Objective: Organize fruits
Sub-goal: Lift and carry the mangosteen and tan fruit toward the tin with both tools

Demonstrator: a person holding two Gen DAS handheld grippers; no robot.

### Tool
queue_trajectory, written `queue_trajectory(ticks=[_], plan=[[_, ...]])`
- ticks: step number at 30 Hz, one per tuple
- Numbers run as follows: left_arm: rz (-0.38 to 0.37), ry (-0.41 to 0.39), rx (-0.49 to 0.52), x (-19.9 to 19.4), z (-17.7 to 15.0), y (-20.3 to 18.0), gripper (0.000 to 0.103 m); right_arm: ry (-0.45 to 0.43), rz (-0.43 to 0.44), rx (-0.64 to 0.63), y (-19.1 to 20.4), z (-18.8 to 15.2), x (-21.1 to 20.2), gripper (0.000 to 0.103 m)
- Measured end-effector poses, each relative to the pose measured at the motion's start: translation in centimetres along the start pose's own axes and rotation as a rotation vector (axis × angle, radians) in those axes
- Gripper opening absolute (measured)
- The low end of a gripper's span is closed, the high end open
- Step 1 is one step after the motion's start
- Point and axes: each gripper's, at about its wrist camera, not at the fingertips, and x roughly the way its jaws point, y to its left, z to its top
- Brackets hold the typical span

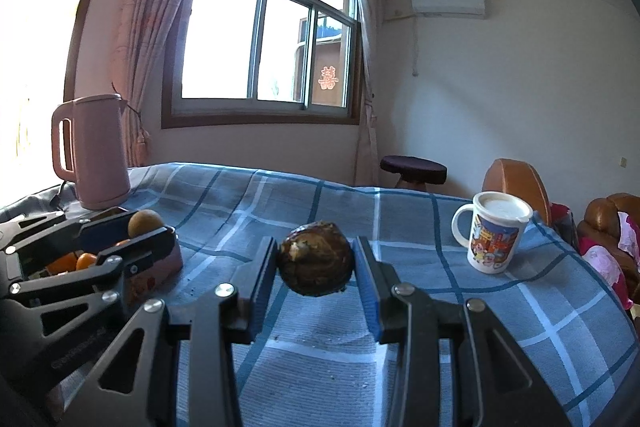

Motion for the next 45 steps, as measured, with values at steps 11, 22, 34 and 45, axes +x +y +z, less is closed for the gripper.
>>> queue_trajectory(ticks=[11, 22, 34, 45], plan=[[0.006, -0.004, -0.023, -1.1, -0.2, 1.7, 0.03, 0.003, 0.028, -0.034, 2.2, 0.2, 0.2, 0.042], [0.035, 0.0, -0.037, -2.5, -0.5, 3.9, 0.03, -0.011, 0.072, -0.065, 4.6, 1.1, 0.0, 0.042], [0.073, 0.0, -0.036, -3.7, -0.6, 5.8, 0.03, -0.026, 0.122, -0.1, 7.1, 2.4, -0.3, 0.042], [0.121, 0.007, -0.058, -4.5, -0.8, 8.2, 0.03, -0.03, 0.166, -0.136, 9.5, 2.8, 0.0, 0.042]])
